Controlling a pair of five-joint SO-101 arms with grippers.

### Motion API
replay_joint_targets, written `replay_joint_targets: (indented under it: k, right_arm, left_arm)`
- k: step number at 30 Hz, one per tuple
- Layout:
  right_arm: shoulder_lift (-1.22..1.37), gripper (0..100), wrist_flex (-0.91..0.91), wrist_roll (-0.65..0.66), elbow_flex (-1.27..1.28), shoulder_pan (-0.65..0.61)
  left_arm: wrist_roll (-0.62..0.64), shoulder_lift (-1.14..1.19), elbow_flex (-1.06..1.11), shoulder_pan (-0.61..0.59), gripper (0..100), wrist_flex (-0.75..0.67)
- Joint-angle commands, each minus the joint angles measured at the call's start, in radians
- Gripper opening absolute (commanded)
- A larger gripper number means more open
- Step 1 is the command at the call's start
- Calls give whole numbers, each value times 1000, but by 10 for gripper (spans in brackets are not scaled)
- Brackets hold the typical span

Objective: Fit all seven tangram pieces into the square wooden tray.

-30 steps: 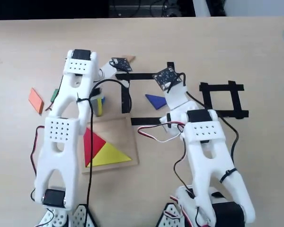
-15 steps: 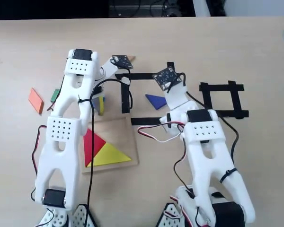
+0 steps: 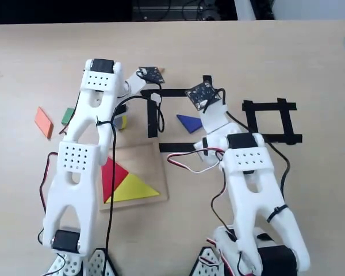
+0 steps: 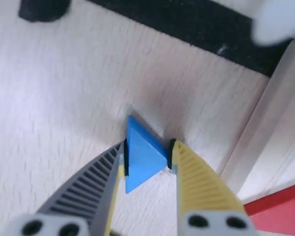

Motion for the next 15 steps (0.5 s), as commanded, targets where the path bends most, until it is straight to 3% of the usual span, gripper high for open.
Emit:
replay_joint_targets:
  k: [1,15]
  right_arm:
    - [-28,243,-11,3,-4,-15]
    - [-28,243,-12,3,-4,-15]
  left_arm:
    - [5,14,10,4,98,0]
    - [83,-69,-77,-16,97,74]
